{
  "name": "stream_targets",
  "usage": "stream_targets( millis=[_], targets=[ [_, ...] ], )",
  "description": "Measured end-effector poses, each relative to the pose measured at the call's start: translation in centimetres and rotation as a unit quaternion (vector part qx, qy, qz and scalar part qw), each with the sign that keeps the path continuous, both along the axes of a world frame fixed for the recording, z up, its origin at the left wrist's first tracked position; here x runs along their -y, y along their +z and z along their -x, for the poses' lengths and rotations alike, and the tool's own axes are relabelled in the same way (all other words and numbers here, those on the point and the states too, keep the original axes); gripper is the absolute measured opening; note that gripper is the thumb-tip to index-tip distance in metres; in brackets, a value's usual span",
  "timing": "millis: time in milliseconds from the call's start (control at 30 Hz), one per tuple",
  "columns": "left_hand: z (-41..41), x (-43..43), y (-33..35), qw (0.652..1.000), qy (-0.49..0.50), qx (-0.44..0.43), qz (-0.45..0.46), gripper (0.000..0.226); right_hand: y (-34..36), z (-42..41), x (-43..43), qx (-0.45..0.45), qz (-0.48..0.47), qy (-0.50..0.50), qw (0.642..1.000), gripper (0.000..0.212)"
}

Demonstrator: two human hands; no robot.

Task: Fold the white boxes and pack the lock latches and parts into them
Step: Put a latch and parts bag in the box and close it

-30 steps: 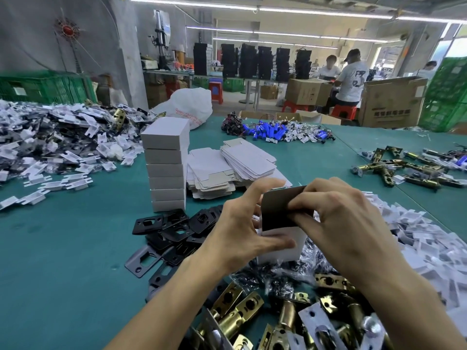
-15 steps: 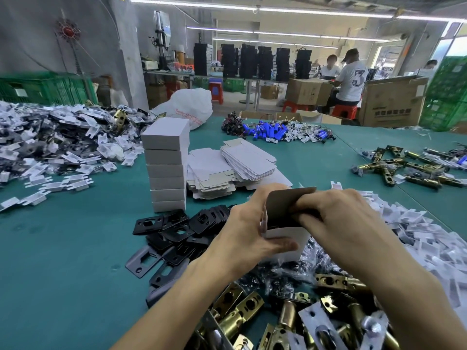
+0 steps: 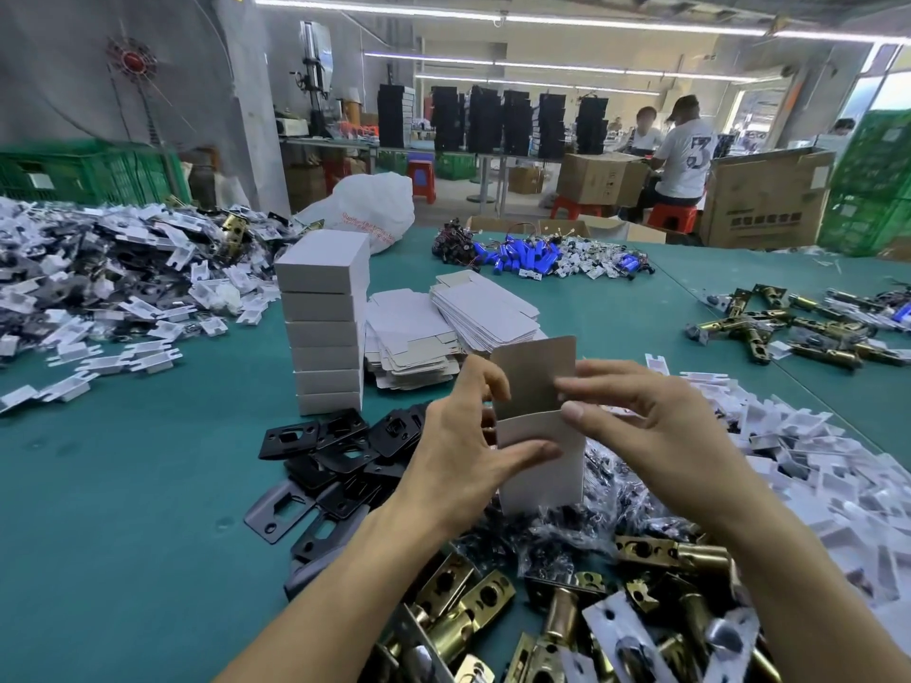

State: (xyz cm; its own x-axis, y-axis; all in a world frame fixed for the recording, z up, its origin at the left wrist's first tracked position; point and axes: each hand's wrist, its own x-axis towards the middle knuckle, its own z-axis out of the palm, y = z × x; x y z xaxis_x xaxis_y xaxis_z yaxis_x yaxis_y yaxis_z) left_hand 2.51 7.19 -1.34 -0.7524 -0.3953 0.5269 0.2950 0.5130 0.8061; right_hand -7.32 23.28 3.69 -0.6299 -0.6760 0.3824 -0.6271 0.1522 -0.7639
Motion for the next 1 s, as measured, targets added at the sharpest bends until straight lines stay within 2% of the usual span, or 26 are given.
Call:
stream_targets(
  millis=[67, 200, 367, 633, 700, 767, 833, 900, 933, 1000],
  targets=[
    [0.1, 0.1, -0.1, 0.999, -0.027, 0.015, -0.019, 0.051, -0.2, 0.3, 0.0, 0.026, -0.018, 0.011, 0.999, 0.023],
    [0.0, 0.2, 0.1, 0.997, -0.052, 0.052, -0.012, 0.054, -0.2, 0.3, 0.1, 0.025, -0.013, -0.005, 1.0, 0.018],
    [-0.1, 0.3, 0.3, 0.997, -0.05, 0.048, 0.021, 0.04, -0.1, 0.2, -0.3, 0.005, -0.029, 0.022, 0.999, 0.021],
    [0.0, 0.3, 0.0, 0.998, -0.056, 0.043, -0.006, 0.034, 0.2, 0.0, -0.3, 0.0, -0.026, 0.025, 0.999, 0.018],
    [0.0, 0.3, -0.1, 0.997, -0.057, 0.046, -0.023, 0.038, 0.4, 0.1, -0.3, 0.021, 0.029, -0.011, 0.999, 0.013],
    [0.0, 0.3, -0.1, 0.997, -0.054, 0.045, -0.038, 0.04, 0.5, 0.7, -0.7, 0.005, 0.051, -0.093, 0.994, 0.01],
    [0.0, 0.4, -0.1, 0.996, -0.054, 0.045, -0.054, 0.042, 0.4, 1.3, -1.3, -0.058, -0.068, -0.147, 0.985, 0.013],
    [0.0, 0.4, -0.1, 0.996, -0.053, 0.046, -0.054, 0.044, 0.0, 1.5, -1.7, -0.065, -0.279, -0.137, 0.948, 0.017],
    [0.0, 0.4, -0.2, 0.996, -0.051, 0.047, -0.05, 0.044, -0.3, 1.4, -1.7, -0.061, -0.372, -0.123, 0.918, 0.028],
    [0.0, 0.4, -0.2, 0.997, -0.05, 0.046, -0.045, 0.044, -0.7, 1.1, -1.6, -0.055, -0.461, -0.098, 0.88, 0.05]
  ],
)
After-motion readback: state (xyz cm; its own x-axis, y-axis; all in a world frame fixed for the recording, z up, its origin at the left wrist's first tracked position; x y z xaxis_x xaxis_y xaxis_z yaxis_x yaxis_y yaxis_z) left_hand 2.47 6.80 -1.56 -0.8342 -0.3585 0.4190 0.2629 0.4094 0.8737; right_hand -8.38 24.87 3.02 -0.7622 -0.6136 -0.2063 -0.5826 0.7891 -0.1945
